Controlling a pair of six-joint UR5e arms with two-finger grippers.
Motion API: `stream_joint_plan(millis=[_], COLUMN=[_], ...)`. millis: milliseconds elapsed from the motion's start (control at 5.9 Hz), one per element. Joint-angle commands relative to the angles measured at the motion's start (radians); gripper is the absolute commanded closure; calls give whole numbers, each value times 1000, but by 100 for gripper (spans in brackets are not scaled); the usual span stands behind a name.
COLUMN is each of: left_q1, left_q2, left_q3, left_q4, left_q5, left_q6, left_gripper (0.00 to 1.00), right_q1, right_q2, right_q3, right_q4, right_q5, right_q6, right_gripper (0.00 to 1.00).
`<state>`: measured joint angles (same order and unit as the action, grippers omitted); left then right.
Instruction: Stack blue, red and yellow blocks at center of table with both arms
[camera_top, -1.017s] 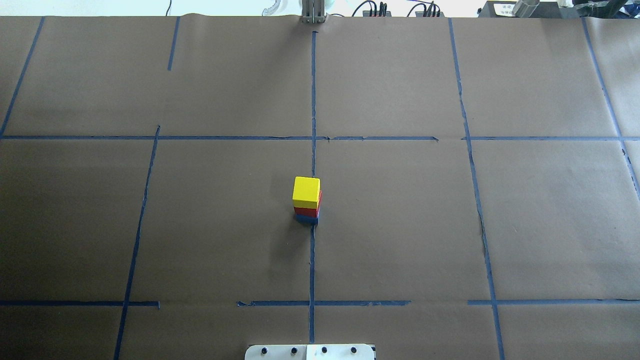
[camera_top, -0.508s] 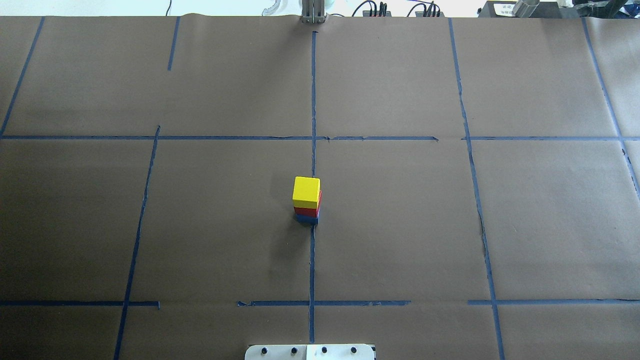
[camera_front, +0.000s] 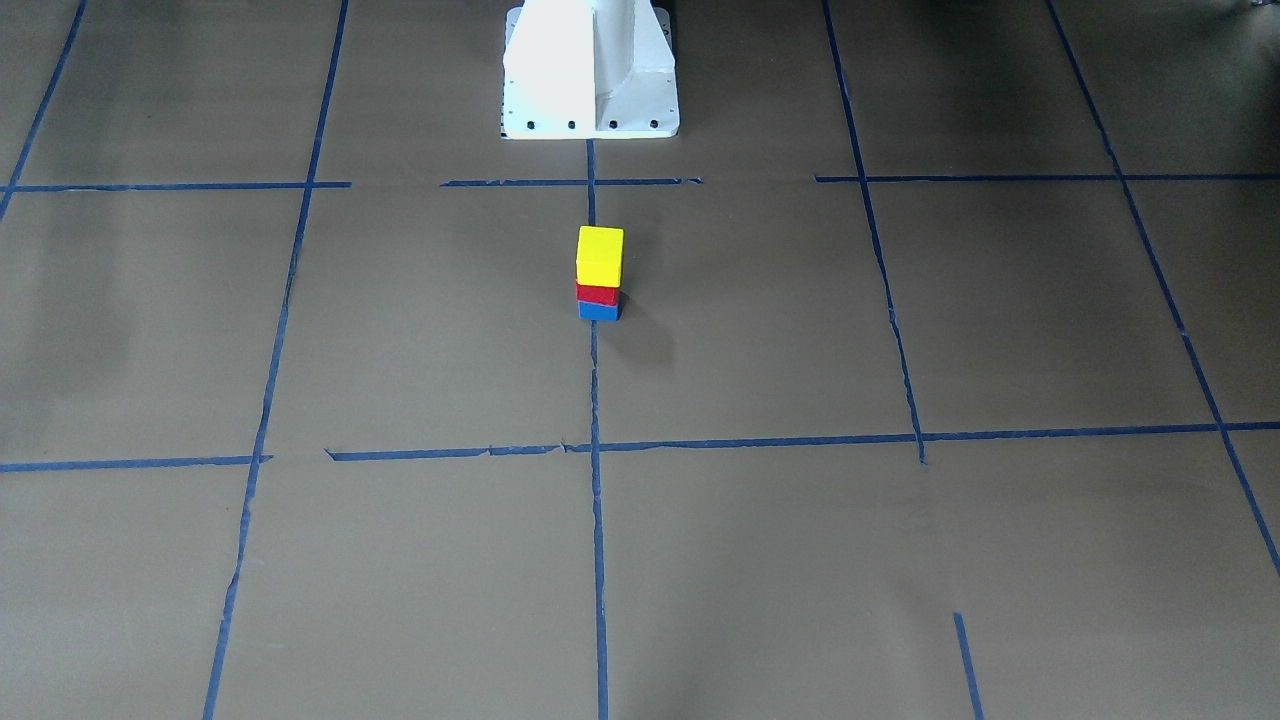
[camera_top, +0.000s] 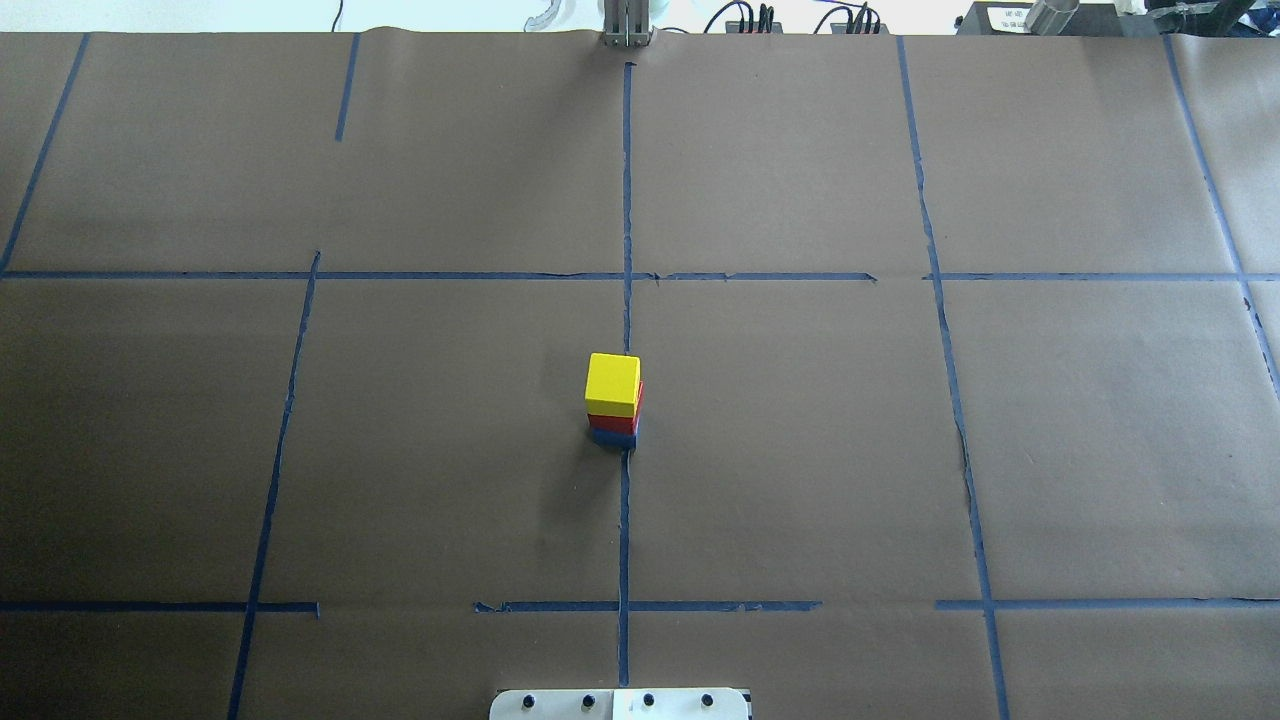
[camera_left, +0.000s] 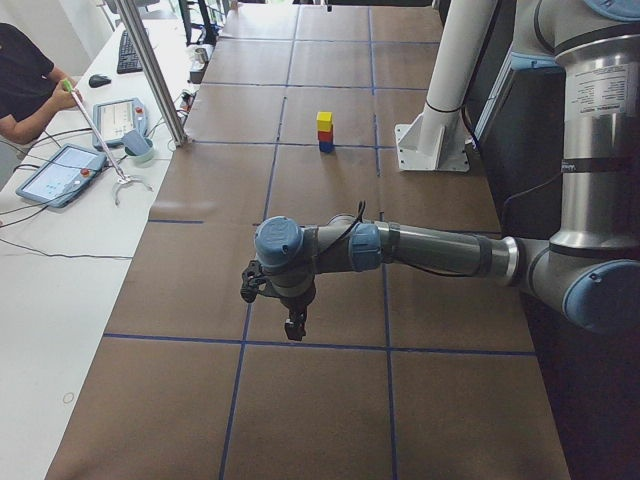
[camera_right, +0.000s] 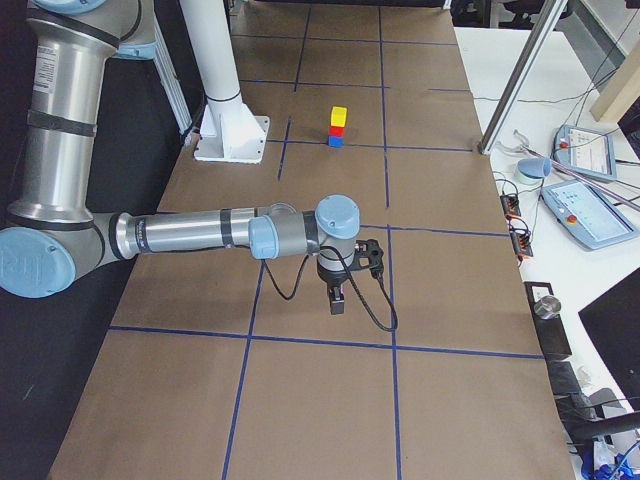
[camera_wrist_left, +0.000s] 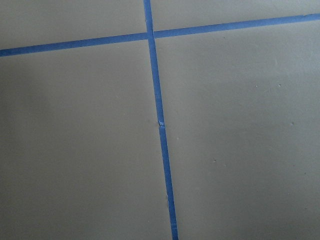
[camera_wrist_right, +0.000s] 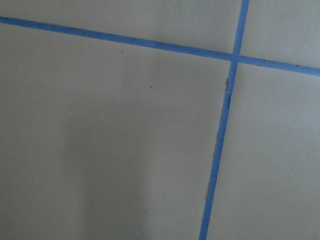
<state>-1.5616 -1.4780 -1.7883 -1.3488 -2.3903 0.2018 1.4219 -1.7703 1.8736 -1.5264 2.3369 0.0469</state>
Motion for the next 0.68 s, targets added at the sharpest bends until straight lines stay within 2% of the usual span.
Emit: stream_joint_plan(millis=[0,169,508], left_q1=[0,0,0], left_q2=[-1,2,13], left_q3=[-5,3,17], left_q4=[-39,-88,-90], left_q5=[0,3,32], left_q6=[-72,-119,-119], left_gripper=[0,0,0], right_q1=[0,0,0], right_q2=[2,0,0], right_q3=[-4,-5,-2], right_q4=[0,0,0], right_q5=[19,22,22], right_q6=[-1,-5,-5], right_gripper=[0,0,0])
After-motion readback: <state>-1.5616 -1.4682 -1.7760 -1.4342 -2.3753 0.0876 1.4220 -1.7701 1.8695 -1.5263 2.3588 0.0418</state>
